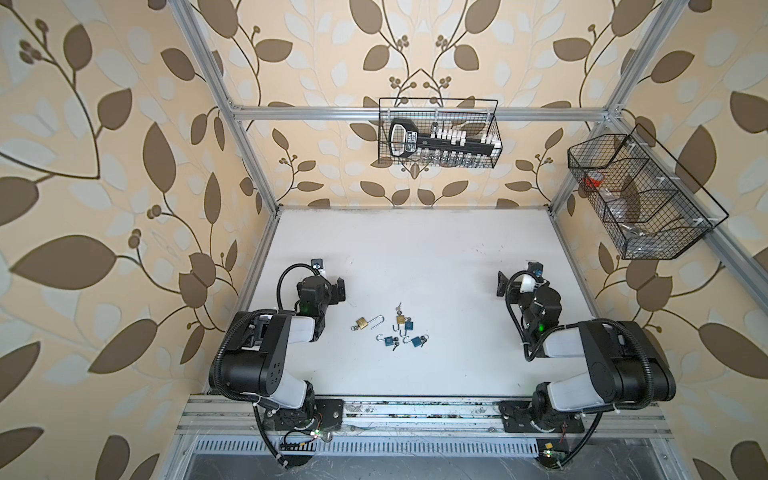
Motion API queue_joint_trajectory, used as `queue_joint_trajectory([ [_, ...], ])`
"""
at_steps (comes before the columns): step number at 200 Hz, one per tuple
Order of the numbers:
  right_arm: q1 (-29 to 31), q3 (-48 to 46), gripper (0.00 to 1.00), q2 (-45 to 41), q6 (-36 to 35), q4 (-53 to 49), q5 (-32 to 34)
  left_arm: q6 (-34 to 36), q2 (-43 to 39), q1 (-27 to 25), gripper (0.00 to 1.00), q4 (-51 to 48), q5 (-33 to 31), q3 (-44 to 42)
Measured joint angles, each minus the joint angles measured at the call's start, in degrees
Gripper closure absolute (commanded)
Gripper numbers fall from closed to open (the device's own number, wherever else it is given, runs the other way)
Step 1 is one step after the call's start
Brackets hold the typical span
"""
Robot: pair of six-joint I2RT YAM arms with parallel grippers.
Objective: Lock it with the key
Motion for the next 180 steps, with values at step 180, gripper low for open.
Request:
queue_joint_trajectory([
  [180, 7.61, 0.37, 0.0, -19.82, -1.62, -10.03, 1.46, -11.34, -24.09, -12.81, 0.01, -19.85, -12.44, 6.99],
])
